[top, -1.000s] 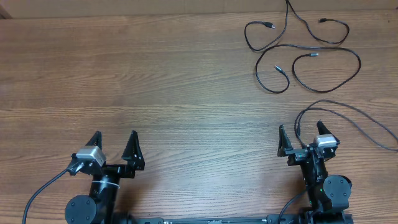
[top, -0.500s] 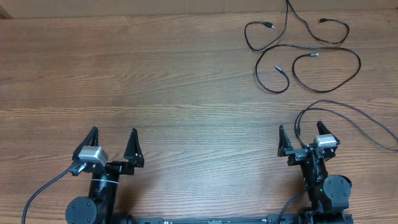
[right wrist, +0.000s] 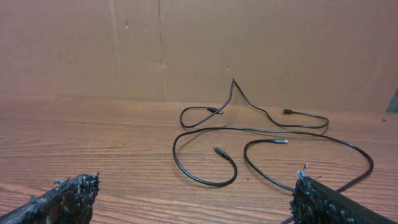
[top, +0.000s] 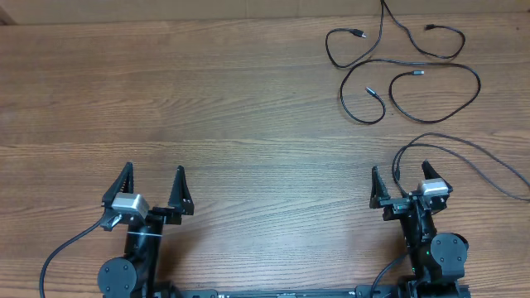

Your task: Untangle cables

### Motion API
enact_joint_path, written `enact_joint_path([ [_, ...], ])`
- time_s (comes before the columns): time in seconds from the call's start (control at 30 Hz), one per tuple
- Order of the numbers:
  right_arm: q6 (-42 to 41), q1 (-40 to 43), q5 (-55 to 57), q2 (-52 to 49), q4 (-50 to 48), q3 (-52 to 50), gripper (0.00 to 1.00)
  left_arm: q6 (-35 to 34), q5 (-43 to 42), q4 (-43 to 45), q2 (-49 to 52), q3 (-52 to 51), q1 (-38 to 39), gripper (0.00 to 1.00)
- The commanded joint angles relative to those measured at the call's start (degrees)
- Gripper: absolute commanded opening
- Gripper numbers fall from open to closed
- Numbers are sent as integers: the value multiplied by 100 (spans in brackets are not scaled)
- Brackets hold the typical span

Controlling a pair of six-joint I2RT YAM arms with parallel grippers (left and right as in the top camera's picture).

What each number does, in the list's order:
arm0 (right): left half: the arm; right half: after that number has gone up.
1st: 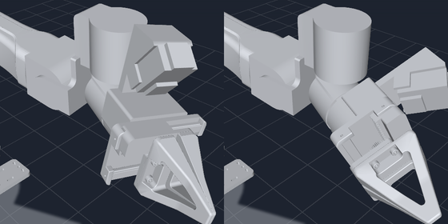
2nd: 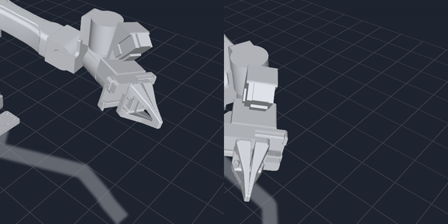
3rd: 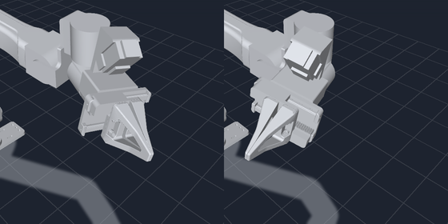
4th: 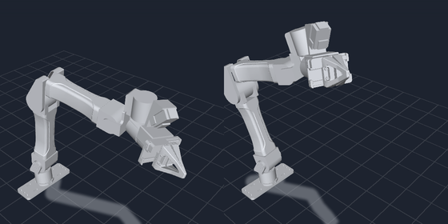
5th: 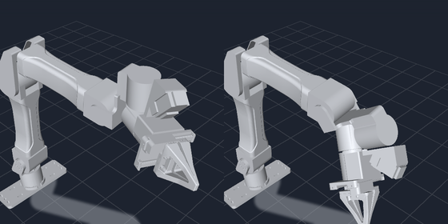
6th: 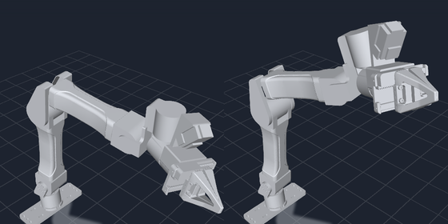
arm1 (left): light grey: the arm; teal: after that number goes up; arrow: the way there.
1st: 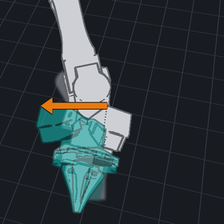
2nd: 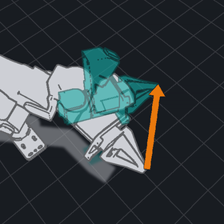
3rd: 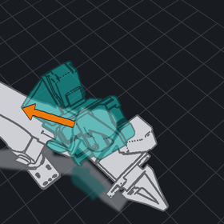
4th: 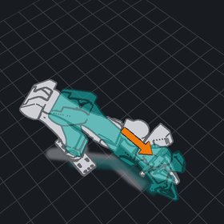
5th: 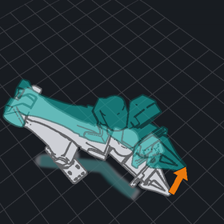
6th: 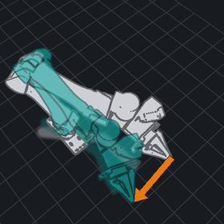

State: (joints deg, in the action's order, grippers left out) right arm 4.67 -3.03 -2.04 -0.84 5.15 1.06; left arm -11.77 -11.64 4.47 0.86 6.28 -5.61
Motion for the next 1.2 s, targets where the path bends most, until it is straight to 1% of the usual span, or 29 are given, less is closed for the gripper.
enact_joint_path([
  [0.0,-33,11,70,68,-33,-57,100,107,116,313,-68,-295,55,100],
  [0.17,-33,11,70,68,-33,-57,100,107,179,804,-70,-605,101,100],
  [0.3,-33,11,70,68,-33,-57,100,116,479,750,-70,-603,184,100],
  [0.47,-33,11,70,68,-33,-57,100,153,868,289,-70,-603,195,100],
  [0.6,-33,11,68,68,-33,-57,100,153,1001,-291,-70,-603,195,100],
  [0.8,-33,11,70,68,-33,-57,100,201,1099,-868,-70,-603,195,100],
  [1.0,-33,11,68,68,-33,-57,100,710,1086,-898,-70,-603,197,99],
  [1.17,-33,11,70,68,-33,-57,100,809,1099,-909,-70,-603,245,100],
])
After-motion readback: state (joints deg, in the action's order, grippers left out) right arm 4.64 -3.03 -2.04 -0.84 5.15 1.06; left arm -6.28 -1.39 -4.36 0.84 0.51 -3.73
